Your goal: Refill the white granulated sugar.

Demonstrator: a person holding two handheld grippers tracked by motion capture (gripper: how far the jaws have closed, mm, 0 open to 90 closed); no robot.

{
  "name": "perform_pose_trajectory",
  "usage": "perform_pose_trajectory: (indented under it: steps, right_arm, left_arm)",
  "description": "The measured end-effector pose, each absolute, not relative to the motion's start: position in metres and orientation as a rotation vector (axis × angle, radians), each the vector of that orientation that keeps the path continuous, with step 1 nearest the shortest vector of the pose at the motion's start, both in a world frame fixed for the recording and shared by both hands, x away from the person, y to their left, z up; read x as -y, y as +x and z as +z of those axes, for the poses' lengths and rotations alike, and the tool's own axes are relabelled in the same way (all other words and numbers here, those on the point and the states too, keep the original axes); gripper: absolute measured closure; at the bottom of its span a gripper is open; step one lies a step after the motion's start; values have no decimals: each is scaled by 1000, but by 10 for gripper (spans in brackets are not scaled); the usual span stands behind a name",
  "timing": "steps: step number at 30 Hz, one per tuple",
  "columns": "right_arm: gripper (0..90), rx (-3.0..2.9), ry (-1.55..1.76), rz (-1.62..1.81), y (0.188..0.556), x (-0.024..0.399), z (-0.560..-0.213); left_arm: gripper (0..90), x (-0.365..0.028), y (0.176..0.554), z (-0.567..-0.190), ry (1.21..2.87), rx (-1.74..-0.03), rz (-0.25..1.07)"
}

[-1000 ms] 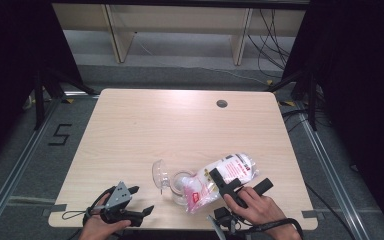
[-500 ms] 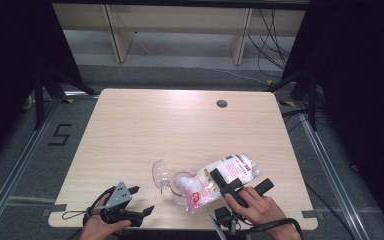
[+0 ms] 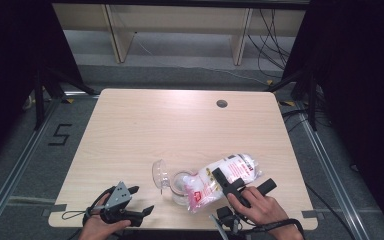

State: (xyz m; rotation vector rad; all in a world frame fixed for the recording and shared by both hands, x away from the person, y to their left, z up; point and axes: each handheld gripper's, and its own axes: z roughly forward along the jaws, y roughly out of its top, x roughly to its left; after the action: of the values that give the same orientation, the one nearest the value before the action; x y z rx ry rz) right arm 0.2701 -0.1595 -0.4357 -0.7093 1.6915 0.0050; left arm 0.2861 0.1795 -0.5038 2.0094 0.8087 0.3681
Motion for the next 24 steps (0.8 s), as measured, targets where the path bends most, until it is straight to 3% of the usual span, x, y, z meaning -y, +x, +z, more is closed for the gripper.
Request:
perform_pose_trajectory:
  steps: [24]
  right_arm:
    - [556,-1698,-685,4,269,163,-434]
  left_arm:
    - [180,-180,286,-503,2016,-804,376]
